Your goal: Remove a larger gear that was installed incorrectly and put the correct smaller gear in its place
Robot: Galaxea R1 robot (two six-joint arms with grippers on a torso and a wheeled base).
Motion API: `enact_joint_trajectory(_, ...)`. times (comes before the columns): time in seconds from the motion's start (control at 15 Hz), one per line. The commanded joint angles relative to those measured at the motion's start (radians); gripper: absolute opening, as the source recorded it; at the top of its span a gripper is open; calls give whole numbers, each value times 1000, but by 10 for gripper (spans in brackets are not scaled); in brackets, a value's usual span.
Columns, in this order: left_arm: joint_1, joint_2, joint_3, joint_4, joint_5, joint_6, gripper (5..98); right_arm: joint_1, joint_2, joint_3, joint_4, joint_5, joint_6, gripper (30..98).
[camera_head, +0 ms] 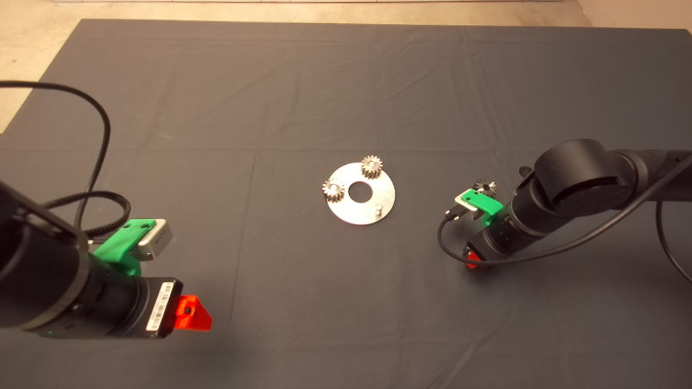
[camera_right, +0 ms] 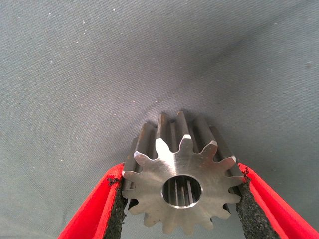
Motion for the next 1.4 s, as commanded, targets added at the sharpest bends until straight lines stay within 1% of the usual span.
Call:
enact_joint_trajectory(0.0,-5,0,13,-15,6,-3,982,21,-4,18,-32,-127,-1,512)
enact_joint_trajectory(0.07,-5,0,13,-15,6,-3,982,22,-4,18,-30,-127,-1,528)
enact_joint_trajectory(0.27,-5,0,13,-15,5,-3,982,25,-4,19,-29,-127,0,532)
enact_joint_trajectory(0.4,-5,0,13,-15,5,-3,982,28,-7,19,-29,-127,0,579)
enact_joint_trajectory(0.53,-5,0,13,-15,4,-4,982,53,-9,21,-15,-127,2,581)
enact_joint_trajectory(0.67,-5,1,13,-15,5,-6,982,80,-31,24,32,-127,1,635)
enact_joint_trajectory(0.8,-5,1,13,-15,4,-6,982,114,-57,36,49,-127,2,643)
enact_joint_trajectory(0.87,-5,1,13,-15,5,-6,982,132,-79,57,54,-127,1,663)
enact_joint_trajectory(0.93,-5,1,13,-15,4,-6,982,155,-99,64,76,-127,2,665)
enact_joint_trajectory(1.0,-5,1,13,-15,2,-7,982,166,-107,68,91,-127,1,665)
enact_joint_trajectory(1.13,-5,10,13,-15,-6,-7,982,180,-121,74,93,-127,2,725)
enact_joint_trajectory(1.27,-5,12,13,-15,-6,-7,982,192,-147,74,88,-127,0,730)
enact_joint_trajectory(1.33,-5,12,13,-15,-6,-7,982,193,-170,76,86,-127,0,757)
